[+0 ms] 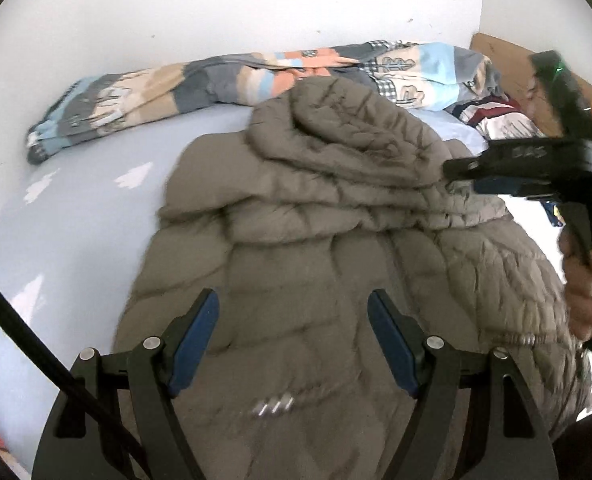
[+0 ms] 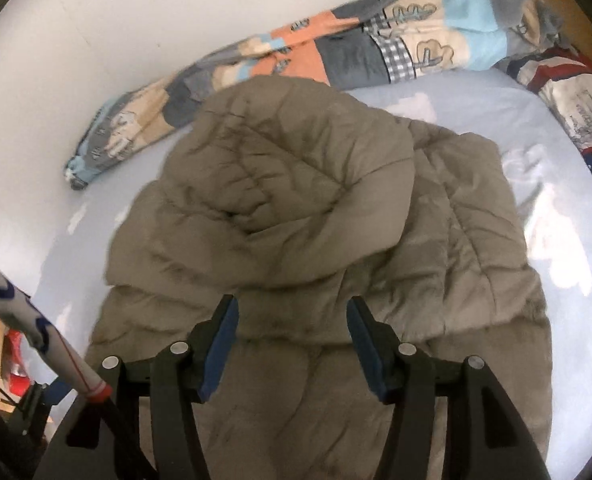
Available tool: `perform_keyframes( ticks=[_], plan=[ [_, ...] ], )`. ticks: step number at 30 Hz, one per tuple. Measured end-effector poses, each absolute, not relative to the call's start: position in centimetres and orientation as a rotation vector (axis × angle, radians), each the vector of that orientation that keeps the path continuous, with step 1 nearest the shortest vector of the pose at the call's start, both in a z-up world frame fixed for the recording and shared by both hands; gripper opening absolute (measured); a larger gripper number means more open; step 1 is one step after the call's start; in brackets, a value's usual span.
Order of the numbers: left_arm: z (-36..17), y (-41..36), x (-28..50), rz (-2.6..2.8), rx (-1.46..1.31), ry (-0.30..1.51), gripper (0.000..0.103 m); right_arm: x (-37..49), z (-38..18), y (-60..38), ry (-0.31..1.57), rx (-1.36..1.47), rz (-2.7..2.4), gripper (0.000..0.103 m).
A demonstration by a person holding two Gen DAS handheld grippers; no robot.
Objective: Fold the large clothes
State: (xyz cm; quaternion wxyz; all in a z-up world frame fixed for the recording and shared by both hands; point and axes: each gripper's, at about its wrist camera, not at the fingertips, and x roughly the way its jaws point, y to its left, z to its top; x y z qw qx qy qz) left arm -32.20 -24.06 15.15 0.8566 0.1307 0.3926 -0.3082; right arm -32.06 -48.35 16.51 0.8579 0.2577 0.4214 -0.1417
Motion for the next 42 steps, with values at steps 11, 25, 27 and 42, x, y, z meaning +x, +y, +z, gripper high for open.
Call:
perform_keyframes(
  ticks=[11, 25, 27, 42],
  plan=[
    [12.9, -18.9, -38.1, -0.588, 0.292, 0.851, 0.076, -42.2, 17.3, -38.8, 0.885, 0.475, -0.26, 0.068],
    [7.0, -18.8, -41.6, -0.523, 0.423, 0.879, 0.085, -52.1, 10.5, -34.5, 1.012, 0.409, -0.436, 0.068],
    [6.7, -18.5, -41.3, -0.523, 0.409, 0.889, 0.089, -51.9, 10.2, -34.4, 1.02, 0.386, -0.445, 0.068],
    [5.6, -17.3, -41.2, -0.523, 0.342, 0.84, 0.099, -51.7, 8.2, -33.1, 1.03, 0.297, -0.494, 0.083]
  ],
)
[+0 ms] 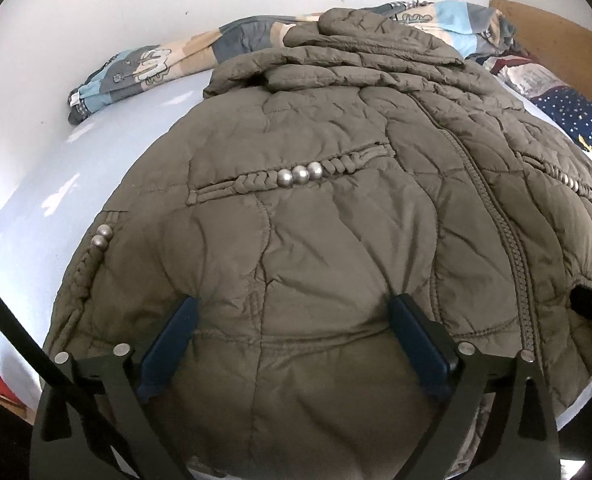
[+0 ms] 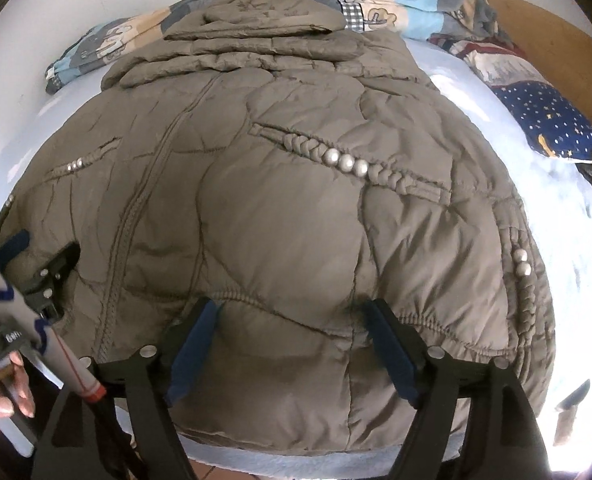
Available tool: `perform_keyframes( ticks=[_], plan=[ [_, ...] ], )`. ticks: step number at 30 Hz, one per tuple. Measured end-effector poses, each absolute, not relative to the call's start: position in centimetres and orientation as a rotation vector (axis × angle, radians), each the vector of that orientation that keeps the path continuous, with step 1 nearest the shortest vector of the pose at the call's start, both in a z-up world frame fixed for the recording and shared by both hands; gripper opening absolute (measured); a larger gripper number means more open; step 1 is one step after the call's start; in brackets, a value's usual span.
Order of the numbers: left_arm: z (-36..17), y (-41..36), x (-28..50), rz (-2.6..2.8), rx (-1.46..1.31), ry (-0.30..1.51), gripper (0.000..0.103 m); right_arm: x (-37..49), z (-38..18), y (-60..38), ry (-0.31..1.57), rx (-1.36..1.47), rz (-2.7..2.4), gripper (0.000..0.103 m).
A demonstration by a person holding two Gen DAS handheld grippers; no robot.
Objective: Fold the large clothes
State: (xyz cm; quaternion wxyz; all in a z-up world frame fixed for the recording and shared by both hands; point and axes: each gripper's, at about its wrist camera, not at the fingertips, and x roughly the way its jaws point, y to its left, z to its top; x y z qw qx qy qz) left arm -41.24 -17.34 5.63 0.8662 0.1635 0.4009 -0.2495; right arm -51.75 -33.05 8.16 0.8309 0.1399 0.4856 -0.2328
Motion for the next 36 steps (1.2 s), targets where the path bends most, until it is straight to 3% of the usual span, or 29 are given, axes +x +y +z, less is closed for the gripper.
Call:
perform_keyframes(
  ticks=[7, 18, 27, 32, 33, 36],
  plan=[
    [5.5, -17.2, -41.2, -0.521, 0.33, 0.844, 0.1, -52.1, 7.6, -33.2, 1.007, 0.323, -0.465, 0.09],
    [9.1, -15.0, -41.8, -0.557, 0.329, 0.803, 0.1, -52.7, 7.6, -33.1, 0.954, 0.351, -0.48, 0.091],
    [10.5, -13.2, -41.7, -0.519, 0.265, 0.806, 0.1, -54.4, 10.5, -32.2, 0.887, 0.359, -0.457, 0.089],
    [11.0, -10.6, -40.1, -0.471, 0.173, 0.847, 0.1, -56.9, 13.1, -34.3, 0.751, 0.446, -0.493, 0.088],
    [11.0, -10.0, -39.7, -0.466, 0.154, 0.863, 0.1, -57.5, 13.4, -34.8, 0.732, 0.467, -0.511, 0.085],
    [11.5, -7.5, -38.4, -0.44, 0.063, 0.891, 0.1, -59.6, 14.0, -36.9, 0.678, 0.54, -0.569, 0.063]
  ],
)
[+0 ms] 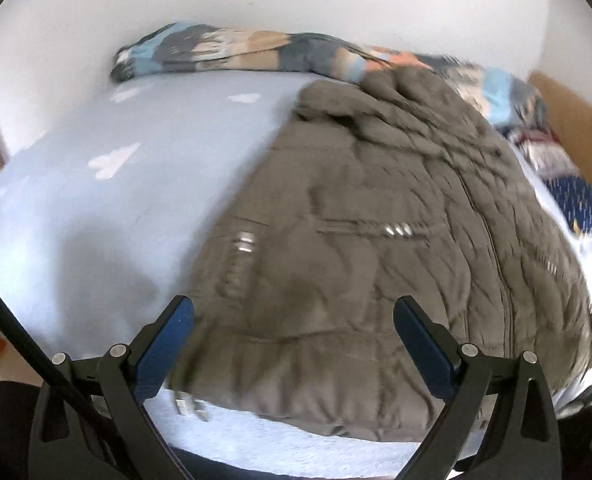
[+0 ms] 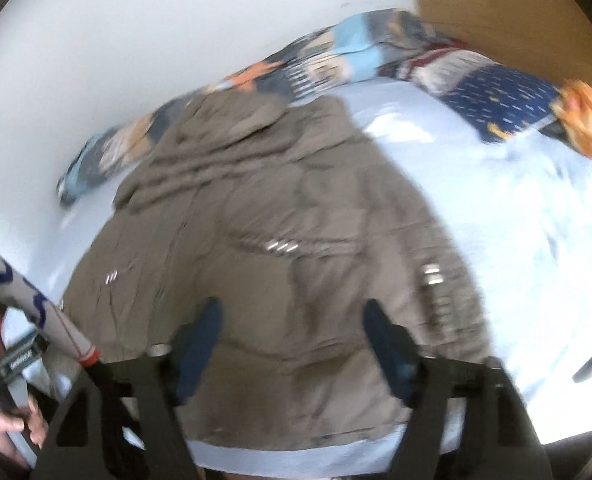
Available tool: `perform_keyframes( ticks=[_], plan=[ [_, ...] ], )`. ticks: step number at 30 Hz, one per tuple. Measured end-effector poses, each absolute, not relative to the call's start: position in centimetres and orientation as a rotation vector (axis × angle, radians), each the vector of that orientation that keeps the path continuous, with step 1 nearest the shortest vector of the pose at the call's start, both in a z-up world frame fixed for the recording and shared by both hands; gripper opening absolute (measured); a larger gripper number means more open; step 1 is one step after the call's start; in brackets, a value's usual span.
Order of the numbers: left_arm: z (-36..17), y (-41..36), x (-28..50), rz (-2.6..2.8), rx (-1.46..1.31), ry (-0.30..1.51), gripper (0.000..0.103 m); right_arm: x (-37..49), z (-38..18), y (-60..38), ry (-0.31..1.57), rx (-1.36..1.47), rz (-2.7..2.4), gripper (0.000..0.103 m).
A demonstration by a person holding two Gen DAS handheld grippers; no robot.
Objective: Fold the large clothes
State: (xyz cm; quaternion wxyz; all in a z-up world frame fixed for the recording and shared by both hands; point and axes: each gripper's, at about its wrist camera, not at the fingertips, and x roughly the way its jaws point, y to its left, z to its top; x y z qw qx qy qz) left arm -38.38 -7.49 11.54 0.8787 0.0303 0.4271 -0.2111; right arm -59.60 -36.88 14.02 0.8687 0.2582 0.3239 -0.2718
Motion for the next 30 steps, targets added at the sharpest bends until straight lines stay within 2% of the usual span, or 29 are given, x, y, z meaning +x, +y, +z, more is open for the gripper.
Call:
perform_keyframes(
  ticks=[1, 3, 12, 17, 23, 30],
  plan=[
    [11.7, -6.7, -37.9, -0.424, 0.038, 0.891, 0.1, -60.2, 14.2, -37.6, 0.667, 0.561, -0.585, 0.056],
    [11.9, -4.9, -37.1, -0.39, -0.009, 0.896, 0.1, -61.8, 14.6, -39.2, 0.633, 0.61, -0.627, 0.053],
    [9.5, -0.8, -34.9, -0.279, -0.203, 1.003, 0.1, -66.2, 12.9, -43.4, 0.623, 0.793, -0.799, 0.053],
    [8.7, -2.1, -35.6, -0.308, -0.158, 1.015, 0.1, -67.3, 11.5, -44.2, 0.629, 0.889, -0.819, 0.053],
    [6.1, -2.2, -35.8, -0.35, -0.264, 1.127, 0.099, -68.1, 9.4, -45.2, 0.625, 1.026, -0.794, 0.053],
    [6.1, -4.1, -37.5, -0.437, -0.251, 1.103, 0.099, -67.8, 7.4, -45.0, 0.631, 1.143, -0.707, 0.054]
  ],
)
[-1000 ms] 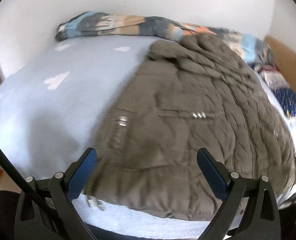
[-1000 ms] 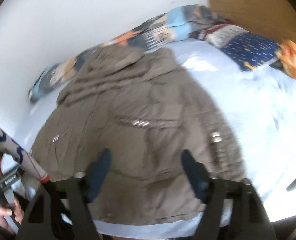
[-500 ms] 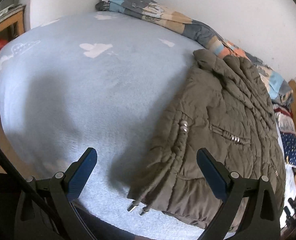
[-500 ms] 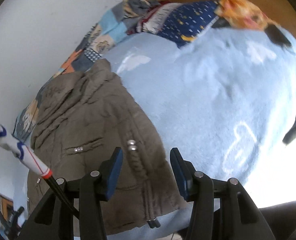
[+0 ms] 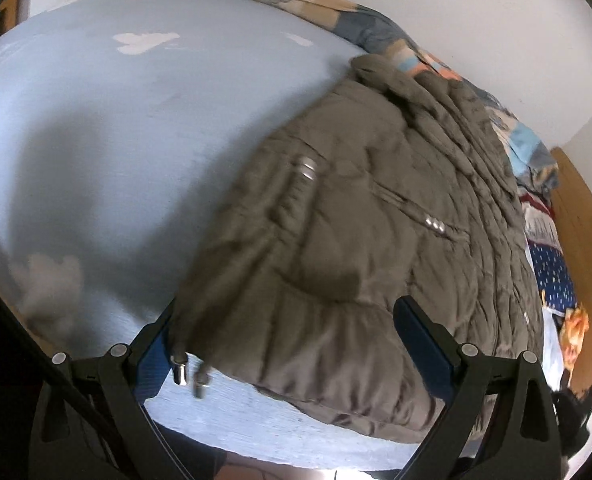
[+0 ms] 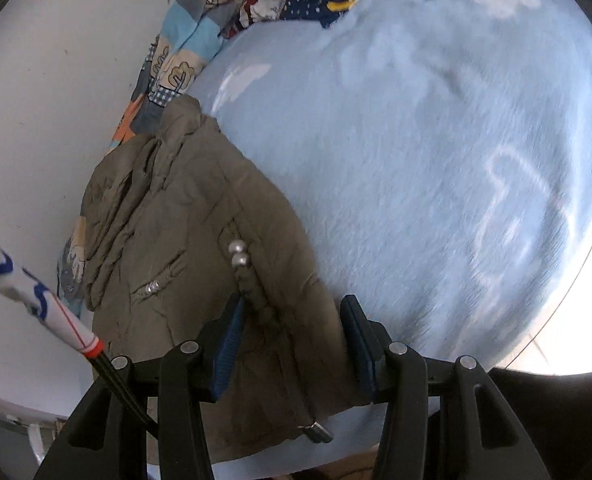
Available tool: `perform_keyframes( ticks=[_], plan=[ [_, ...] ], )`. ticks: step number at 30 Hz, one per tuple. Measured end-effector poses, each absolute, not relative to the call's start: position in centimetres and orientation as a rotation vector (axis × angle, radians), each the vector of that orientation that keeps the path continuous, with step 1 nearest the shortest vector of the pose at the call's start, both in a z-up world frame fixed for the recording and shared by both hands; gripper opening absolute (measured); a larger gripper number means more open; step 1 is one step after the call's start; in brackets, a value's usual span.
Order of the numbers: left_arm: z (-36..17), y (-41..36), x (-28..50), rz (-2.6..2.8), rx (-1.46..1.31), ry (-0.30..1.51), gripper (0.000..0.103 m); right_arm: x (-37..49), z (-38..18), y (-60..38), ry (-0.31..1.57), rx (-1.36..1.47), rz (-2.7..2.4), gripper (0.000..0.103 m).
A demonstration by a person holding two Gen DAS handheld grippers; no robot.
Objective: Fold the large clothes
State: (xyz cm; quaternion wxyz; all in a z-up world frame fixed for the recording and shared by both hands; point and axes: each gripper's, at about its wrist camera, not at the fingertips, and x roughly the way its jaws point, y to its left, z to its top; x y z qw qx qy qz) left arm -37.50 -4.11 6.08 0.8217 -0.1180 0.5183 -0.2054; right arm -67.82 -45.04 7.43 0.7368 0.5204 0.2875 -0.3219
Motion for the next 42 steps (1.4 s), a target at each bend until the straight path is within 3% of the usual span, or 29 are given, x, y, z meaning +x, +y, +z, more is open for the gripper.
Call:
perform_keyframes(
  ticks=[9, 15, 19, 24, 29, 31, 32, 35, 38, 42],
  plan=[
    [7.0, -5.7, -38.6, -0.467, -0.165, 1.046, 0.099, -66.3, 6.9, -43.4, 0.686, 1.137, -0.658, 0.056],
    [6.5, -4.6, -37.8, -0.404, -0.195, 1.043, 0.099, -69.5, 6.6, -45.3, 0.544, 1.263, -0.754, 0.056],
    [5.9, -4.7, -37.3, -0.399, -0.226, 1.063, 0.099, -68.6, 5.0, -45.5, 0.546, 1.331, -0.668, 0.063],
    [6.0, -6.1, -38.1, -0.466, -0.186, 1.053, 0.099, -66.7, 4.9, -44.0, 0.586, 1.33, -0.563, 0.063],
    [7.1, -6.7, -39.1, -0.474, -0.131, 0.974, 0.075, -63.7, 5.4, -41.2, 0.65, 1.245, -0.449, 0.059],
    [7.2, -6.6, -39.1, -0.461, -0.109, 0.954, 0.068, -63.2, 6.3, -40.7, 0.651, 1.17, -0.479, 0.042],
    [7.2, -6.6, -39.1, -0.455, -0.106, 0.953, 0.067, -63.2, 6.6, -40.7, 0.639, 1.157, -0.48, 0.039],
    [6.5, -7.0, -38.8, -0.423, -0.075, 0.975, 0.067, -62.9, 7.0, -40.5, 0.632, 1.119, -0.495, 0.036],
    [5.5, -7.3, -38.5, -0.404, -0.067, 1.003, 0.075, -62.5, 5.7, -40.7, 0.663, 1.15, -0.515, 0.037],
    [5.1, -8.3, -39.0, -0.392, -0.003, 0.98, 0.084, -63.1, 4.7, -41.3, 0.658, 1.212, -0.506, 0.044]
  ],
)
